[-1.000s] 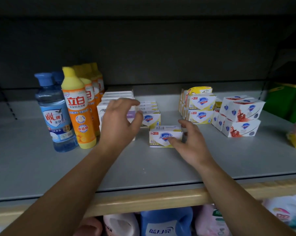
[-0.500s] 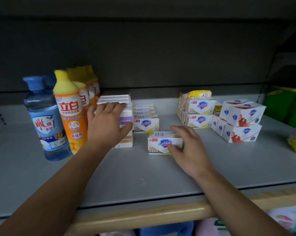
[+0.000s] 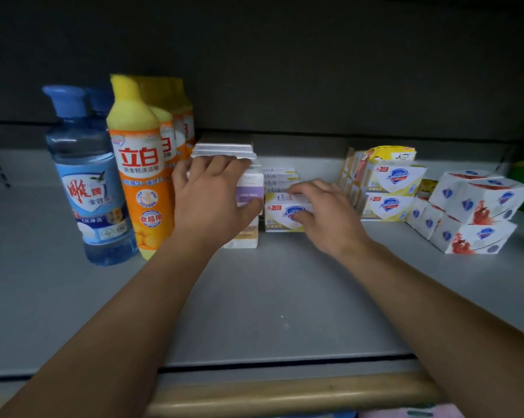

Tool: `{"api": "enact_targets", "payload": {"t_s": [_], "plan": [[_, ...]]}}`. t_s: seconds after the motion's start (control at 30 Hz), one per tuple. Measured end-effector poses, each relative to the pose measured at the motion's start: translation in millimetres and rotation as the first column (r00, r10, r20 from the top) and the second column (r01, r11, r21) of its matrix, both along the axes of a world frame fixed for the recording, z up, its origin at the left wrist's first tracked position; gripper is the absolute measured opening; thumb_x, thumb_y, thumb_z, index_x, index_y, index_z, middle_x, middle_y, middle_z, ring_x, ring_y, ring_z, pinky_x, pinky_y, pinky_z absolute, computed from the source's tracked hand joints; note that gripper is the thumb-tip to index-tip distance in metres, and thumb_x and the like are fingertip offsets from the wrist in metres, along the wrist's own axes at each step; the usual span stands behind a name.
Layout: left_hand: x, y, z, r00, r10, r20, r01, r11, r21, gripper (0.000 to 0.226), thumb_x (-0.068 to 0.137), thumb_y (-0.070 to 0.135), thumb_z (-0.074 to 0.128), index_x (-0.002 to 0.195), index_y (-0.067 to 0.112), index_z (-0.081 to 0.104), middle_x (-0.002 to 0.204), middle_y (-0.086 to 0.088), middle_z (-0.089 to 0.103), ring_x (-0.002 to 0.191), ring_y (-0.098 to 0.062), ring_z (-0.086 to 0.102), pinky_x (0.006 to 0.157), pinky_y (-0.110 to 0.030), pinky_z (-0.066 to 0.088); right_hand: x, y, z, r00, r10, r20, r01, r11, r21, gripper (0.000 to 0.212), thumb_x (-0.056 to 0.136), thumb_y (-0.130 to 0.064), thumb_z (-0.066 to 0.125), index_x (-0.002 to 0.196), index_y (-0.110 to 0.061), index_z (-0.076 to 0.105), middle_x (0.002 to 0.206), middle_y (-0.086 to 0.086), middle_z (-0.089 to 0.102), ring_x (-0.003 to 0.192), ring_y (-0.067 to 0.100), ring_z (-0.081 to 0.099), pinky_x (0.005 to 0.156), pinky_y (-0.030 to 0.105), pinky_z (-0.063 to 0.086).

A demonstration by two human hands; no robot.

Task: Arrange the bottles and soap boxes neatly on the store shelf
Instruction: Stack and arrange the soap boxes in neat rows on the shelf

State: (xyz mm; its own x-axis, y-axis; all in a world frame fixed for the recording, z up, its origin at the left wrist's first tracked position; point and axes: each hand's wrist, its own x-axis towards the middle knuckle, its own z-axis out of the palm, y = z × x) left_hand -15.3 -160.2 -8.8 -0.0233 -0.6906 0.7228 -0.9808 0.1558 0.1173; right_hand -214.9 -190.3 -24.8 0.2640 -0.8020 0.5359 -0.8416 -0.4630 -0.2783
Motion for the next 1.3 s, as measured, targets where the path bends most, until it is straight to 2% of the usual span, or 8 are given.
{"api": "enact_targets", "payload": {"t_s": [0.17, 0.3, 0.53, 0.77, 0.9, 1.07, 1.17, 1.3], "plan": [[0.6, -1.7, -0.8, 1.0, -0.011, -0.007, 0.011, 1.0, -0.024, 0.061, 0.082, 0.058, 0.06, 0.135, 0.029, 0.05, 0.137, 0.0, 0.053, 0.13, -0.027, 0.04, 0.111, -0.05, 0.017, 6.9, -16.2, -12.4, 0.997, -0.013, -0.07, 0.011, 1.0, -0.018, 0.041, 0.089, -0.02, 0.067, 0.129, -0.021, 0.06, 0.131, -0.001, 0.058, 0.125, 0.023, 0.041, 0.101, 0.026, 0.031], [0.6, -4.2, -1.4, 1.0, -0.008, -0.017, 0.007, 1.0, -0.023, 0.062, 0.081, 0.058, 0.06, 0.136, 0.03, 0.05, 0.138, 0.0, 0.053, 0.131, -0.027, 0.039, 0.112, -0.05, 0.016, 9.2, -19.6, -18.2, 0.999, -0.018, -0.035, 0.016, 0.998, -0.061, 0.04, 0.087, -0.016, 0.069, 0.127, -0.019, 0.064, 0.136, 0.003, 0.05, 0.124, 0.027, 0.043, 0.103, 0.031, 0.036], [0.6, -4.2, -2.9, 1.0, -0.01, -0.019, 0.01, 1.0, -0.03, 0.061, 0.081, 0.057, 0.06, 0.134, 0.028, 0.051, 0.136, -0.001, 0.055, 0.129, -0.028, 0.041, 0.111, -0.05, 0.017, 9.4, -21.2, -21.5, 0.997, -0.031, -0.067, 0.026, 0.998, -0.064, 0.043, 0.09, -0.019, 0.067, 0.132, -0.021, 0.06, 0.126, 0.003, 0.055, 0.118, 0.026, 0.046, 0.097, 0.033, 0.039], [1.2, -3.3, -1.8, 1.0, -0.005, 0.013, 0.005, 1.0, -0.016, 0.062, 0.081, 0.058, 0.059, 0.135, 0.028, 0.05, 0.136, -0.001, 0.054, 0.128, -0.028, 0.041, 0.109, -0.05, 0.02, -2.1, -4.8, -8.7, 0.988, -0.028, -0.149, 0.036, 0.998, 0.049, 0.059, 0.089, -0.046, 0.06, 0.143, -0.027, 0.046, 0.14, -0.001, 0.043, 0.13, 0.023, 0.035, 0.106, 0.036, 0.037], [-1.8, 3.5, 4.5, 0.999, 0.013, 0.052, -0.016, 0.999, 0.05, 0.064, 0.083, 0.059, 0.056, 0.138, 0.028, 0.046, 0.139, 0.0, 0.051, 0.131, -0.027, 0.039, 0.11, -0.051, 0.018, -35.1, 20.5, -4.4, 0.991, -0.09, -0.103, 0.099, 0.991, 0.088, 0.057, 0.091, -0.045, 0.058, 0.142, -0.025, 0.045, 0.142, 0.0, 0.044, 0.133, 0.025, 0.037, 0.11, 0.034, 0.03], [-12.5, 12.0, 27.9, 0.997, 0.044, 0.055, -0.054, 0.98, 0.193, 0.067, 0.085, 0.06, 0.056, 0.142, 0.028, 0.042, 0.147, -0.001, 0.046, 0.138, -0.028, 0.034, 0.115, -0.058, 0.014, -97.4, 47.3, -4.0, 0.968, -0.226, -0.109, 0.245, 0.947, 0.207, 0.059, 0.094, -0.049, 0.051, 0.146, -0.023, 0.038, 0.149, 0.002, 0.038, 0.137, 0.026, 0.034, 0.109, 0.037, 0.033], [-34.7, 18.6, 42.2, 0.999, -0.004, 0.052, -0.002, 0.993, 0.119, 0.062, 0.084, 0.053, 0.06, 0.138, 0.024, 0.049, 0.14, -0.003, 0.053, 0.131, -0.029, 0.042, 0.112, -0.051, 0.027, -135.8, 60.8, -6.7, 0.951, -0.28, -0.128, 0.306, 0.912, 0.275, 0.059, 0.096, -0.049, 0.048, 0.148, -0.024, 0.035, 0.152, 0.005, 0.035, 0.14, 0.028, 0.03, 0.113, 0.04, 0.03], [-84.5, 18.7, 45.7, 0.981, -0.189, -0.041, 0.192, 0.978, 0.077, 0.054, 0.082, 0.042, 0.064, 0.132, 0.022, 0.057, 0.129, -0.004, 0.062, 0.119, -0.03, 0.051, 0.097, -0.037, 0.041, -172.5, 74.6, -17.8, 0.935, -0.331, -0.13, 0.356, 0.878, 0.32, 0.058, 0.095, -0.051, 0.048, 0.145, -0.021, 0.042, 0.15, 0.006, 0.039, 0.139, 0.026, 0.033, 0.114, 0.035, 0.03]]}}
